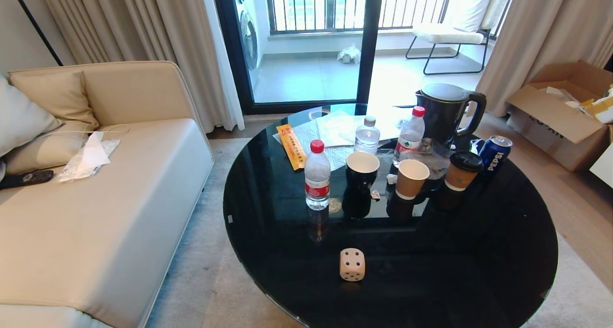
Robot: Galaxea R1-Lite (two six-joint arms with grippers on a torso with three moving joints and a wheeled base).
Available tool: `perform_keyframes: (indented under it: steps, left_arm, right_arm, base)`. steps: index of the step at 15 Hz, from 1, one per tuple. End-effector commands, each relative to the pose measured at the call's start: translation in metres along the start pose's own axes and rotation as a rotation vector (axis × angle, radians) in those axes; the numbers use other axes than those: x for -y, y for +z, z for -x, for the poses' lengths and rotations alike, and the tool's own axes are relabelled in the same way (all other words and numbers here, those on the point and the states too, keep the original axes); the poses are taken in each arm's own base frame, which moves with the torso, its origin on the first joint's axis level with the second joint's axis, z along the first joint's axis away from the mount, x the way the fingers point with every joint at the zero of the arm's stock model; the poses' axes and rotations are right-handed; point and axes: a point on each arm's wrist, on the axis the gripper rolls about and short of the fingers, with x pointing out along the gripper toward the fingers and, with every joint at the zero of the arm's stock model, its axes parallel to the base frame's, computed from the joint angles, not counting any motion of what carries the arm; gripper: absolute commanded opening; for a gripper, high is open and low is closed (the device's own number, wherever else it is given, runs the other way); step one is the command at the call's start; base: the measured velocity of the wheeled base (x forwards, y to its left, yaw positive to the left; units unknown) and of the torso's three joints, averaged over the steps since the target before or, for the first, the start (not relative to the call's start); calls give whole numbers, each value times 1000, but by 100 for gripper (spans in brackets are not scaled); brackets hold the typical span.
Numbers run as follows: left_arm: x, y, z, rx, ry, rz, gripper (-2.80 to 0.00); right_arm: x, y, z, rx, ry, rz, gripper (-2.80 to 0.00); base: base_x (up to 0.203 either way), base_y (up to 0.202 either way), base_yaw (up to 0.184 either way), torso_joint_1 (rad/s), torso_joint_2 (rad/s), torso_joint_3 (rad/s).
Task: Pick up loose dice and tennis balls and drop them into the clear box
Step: Put the ball in the box
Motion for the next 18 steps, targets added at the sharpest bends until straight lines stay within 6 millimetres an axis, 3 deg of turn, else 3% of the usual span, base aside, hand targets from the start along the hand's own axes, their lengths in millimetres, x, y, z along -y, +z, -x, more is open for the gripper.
perform_keyframes:
  steps: [1,6,18]
  left_arm:
    - [0,0,0,-1,0,2,-280]
    - [0,0,0,-2,4,15,-280]
    - [0,0,0,-1,2,13,-280]
  right_arm:
    - [0,0,0,-3,0,0,-280]
    - [0,0,0,-3,0,0,-280]
    - [0,0,0,-3,0,0,-280]
  base:
    - [0,0,0,0,0,0]
    - [0,0,0,0,0,0]
    - [-180,0,-1,2,1,4]
